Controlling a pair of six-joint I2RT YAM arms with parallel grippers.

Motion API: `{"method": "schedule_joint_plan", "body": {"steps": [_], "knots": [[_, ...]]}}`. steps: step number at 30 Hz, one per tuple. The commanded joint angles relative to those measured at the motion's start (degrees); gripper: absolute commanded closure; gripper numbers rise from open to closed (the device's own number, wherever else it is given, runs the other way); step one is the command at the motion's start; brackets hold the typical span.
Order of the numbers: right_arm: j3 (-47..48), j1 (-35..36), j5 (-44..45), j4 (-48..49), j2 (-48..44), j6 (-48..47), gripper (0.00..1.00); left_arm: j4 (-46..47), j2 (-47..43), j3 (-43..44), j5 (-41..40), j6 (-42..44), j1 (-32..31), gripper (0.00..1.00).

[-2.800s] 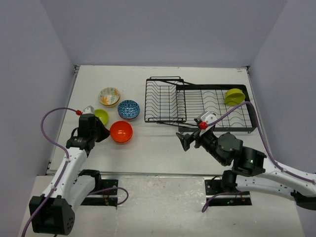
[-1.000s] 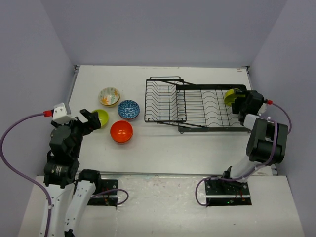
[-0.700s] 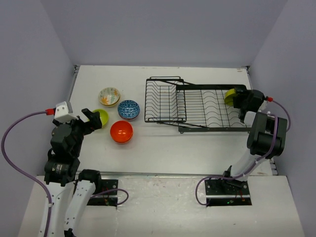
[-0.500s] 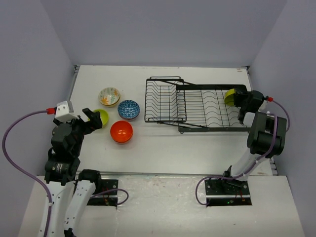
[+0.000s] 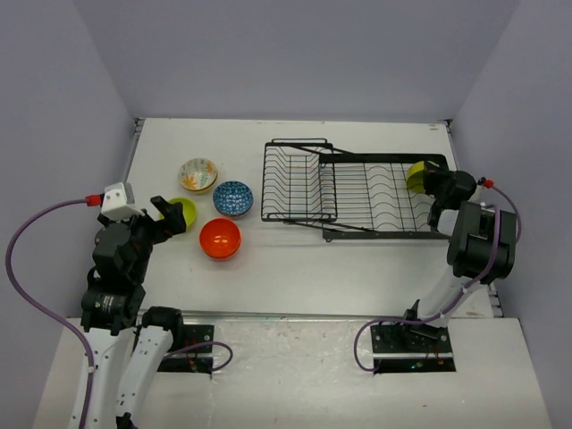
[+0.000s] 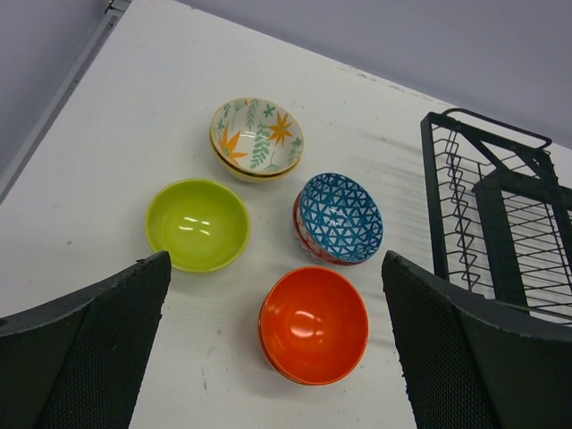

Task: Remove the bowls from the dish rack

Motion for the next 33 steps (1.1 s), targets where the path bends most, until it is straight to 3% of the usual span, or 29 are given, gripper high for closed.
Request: {"method": "schedule_joint_plan", "body": {"steps": [1, 17, 28, 31, 33], "knots": [[-1.25, -0.35, -0.46, 7.53, 0.58, 0.69, 1.00, 2.52, 0.45, -0.52, 0.77, 1.38, -0.40, 0.00], [-4.42, -0.35, -5.38, 45.93, 8.84, 2.62, 1.00, 2.96, 0.81, -0.69, 1.74, 1.65, -0.40, 0.00], [-3.27, -0.35, -10.99, 47.02, 0.85, 0.60, 1.00, 3.05, 1.24, -0.69, 1.91, 1.65, -0.40, 0.00], [-2.92, 0.09, -14.77, 42.54, -4.94, -1.06, 1.00, 3.84, 1.68, -0.87, 3.23, 1.91, -0.40, 0.00], [-2.22, 1.40, -17.76, 33.24, -11.27, -6.14, 1.00, 4.36, 2.56, -0.95, 3.85, 1.56, -0.40, 0.00]]}}
